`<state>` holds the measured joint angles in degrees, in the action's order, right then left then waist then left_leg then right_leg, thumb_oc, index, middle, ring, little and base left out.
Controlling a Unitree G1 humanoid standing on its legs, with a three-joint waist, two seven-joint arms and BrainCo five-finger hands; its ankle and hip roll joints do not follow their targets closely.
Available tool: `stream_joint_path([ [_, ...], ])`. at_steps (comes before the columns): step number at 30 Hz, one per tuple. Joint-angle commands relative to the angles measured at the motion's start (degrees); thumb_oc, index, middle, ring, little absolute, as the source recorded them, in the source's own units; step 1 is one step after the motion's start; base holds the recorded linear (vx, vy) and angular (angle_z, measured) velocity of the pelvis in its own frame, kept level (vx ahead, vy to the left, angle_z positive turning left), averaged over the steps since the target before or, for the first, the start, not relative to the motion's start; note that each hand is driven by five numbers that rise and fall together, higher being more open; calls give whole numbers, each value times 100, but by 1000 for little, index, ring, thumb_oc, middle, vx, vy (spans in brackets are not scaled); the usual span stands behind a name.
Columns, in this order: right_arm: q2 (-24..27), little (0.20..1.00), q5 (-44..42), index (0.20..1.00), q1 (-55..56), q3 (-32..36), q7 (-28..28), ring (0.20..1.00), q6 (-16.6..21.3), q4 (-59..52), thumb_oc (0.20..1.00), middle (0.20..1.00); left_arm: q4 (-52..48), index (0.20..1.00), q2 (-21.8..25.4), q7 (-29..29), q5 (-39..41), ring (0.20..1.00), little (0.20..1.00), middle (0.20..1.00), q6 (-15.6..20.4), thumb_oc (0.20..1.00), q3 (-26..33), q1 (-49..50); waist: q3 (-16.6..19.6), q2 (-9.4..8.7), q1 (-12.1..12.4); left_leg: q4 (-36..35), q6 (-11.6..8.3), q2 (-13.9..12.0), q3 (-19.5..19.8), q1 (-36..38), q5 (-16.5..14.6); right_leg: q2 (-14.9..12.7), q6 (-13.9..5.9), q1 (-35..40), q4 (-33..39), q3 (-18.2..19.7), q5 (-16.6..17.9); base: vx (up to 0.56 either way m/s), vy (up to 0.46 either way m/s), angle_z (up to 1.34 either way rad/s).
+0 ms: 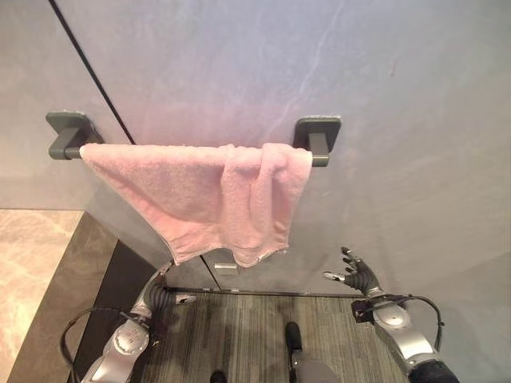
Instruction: Put brush and paste in cup on sink, flatten towel.
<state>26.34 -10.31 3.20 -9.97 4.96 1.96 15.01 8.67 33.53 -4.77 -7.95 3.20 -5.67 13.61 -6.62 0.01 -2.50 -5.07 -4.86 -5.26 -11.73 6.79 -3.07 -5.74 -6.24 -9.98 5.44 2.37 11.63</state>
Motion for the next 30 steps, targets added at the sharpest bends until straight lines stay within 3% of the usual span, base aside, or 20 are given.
stream_joint_path([
  [1,119,1000,92,1000,200,442,82,1000,618,-622,1000,1000,-221,1000,458,-112,-51,1000,1000,1000,438,1000,584,216,254,-276,-108,7,-146,-286,290,-479,443,-980,-738,467,-44,118,-268,0,0,0],
  [3,252,1000,450,1000,601,1189,376,1000,916,-1140,1000,1000,-426,1000,393,-458,12,1000,1000,1000,595,1000,1266,502,255,-245,-120,7,-151,-282,304,-503,445,-988,-751,469,-44,82,-286,0,1,2],
  [9,329,1000,950,1000,899,2097,812,1000,1335,-2308,1000,1000,-921,1000,273,-1110,-191,1000,1000,1000,797,1000,2099,814,270,-227,-117,7,-161,-281,334,-524,435,-1015,-785,488,-44,32,-301,0,0,0],
  [11,368,1000,1344,1000,979,2353,990,1000,1488,-2806,1000,1000,-1213,1000,318,-1335,-611,1000,1000,1000,846,1000,2420,1007,276,-221,-98,7,-164,-277,334,-525,420,-1026,-797,495,-44,26,-307,0,0,0],
  [14,553,1000,2050,1000,942,2658,1447,1000,1764,-3477,1000,1000,-1648,1000,803,-1890,-1875,1000,1000,1000,907,1000,2935,1296,305,-194,-69,7,-173,-268,326,-514,396,-1038,-825,499,-44,38,-313,0,0,0],
  [15,530,1000,2082,1000,960,2644,1469,1000,1759,-3502,1000,1000,-1658,1000,795,-1926,-1923,1000,1000,1000,900,1000,2937,1315,310,-206,-73,7,-173,-267,324,-511,394,-1039,-825,501,-44,40,-314,0,0,0],
  [16,595,1000,2239,1000,938,2577,1615,1000,1931,-3845,1000,1000,-1767,1000,942,-2366,-2370,1000,1000,1000,833,1000,3107,1298,328,-201,-52,7,-186,-268,326,-511,388,-1052,-836,501,-44,44,-314,0,0,0],
  [18,648,1000,2394,1000,932,2504,1684,1000,1955,-3947,1000,1000,-1810,1000,940,-2479,-2422,1000,1000,1000,896,1000,3118,1283,334,-217,-47,7,-189,-265,330,-513,389,-1059,-839,504,-44,46,-315,0,0,0],
  [21,1214,1000,2984,1000,809,2268,1821,1000,2002,-4379,1000,1000,-2247,1000,1232,-2792,-2723,1000,1000,1000,1140,1000,3211,1146,359,-239,-41,7,-204,-257,340,-505,391,-1081,-850,528,-44,37,-317,0,0,0],
  [26,2218,1000,3417,1000,182,1685,1989,1000,1884,-4542,1000,1000,-2573,1000,2046,-2764,-2792,1000,1000,1000,1330,1000,2978,970,393,-269,-3,7,-205,-241,349,-464,389,-1091,-859,579,-44,26,-309,0,0,0],
  [30,2472,1000,3609,1000,-181,1413,2102,1000,1804,-4596,1000,1000,-2709,1000,2271,-2708,-2798,1000,1000,1000,1386,1000,2827,858,406,-257,-3,7,-200,-237,337,-435,378,-1099,-863,586,-44,42,-304,0,0,0],
])
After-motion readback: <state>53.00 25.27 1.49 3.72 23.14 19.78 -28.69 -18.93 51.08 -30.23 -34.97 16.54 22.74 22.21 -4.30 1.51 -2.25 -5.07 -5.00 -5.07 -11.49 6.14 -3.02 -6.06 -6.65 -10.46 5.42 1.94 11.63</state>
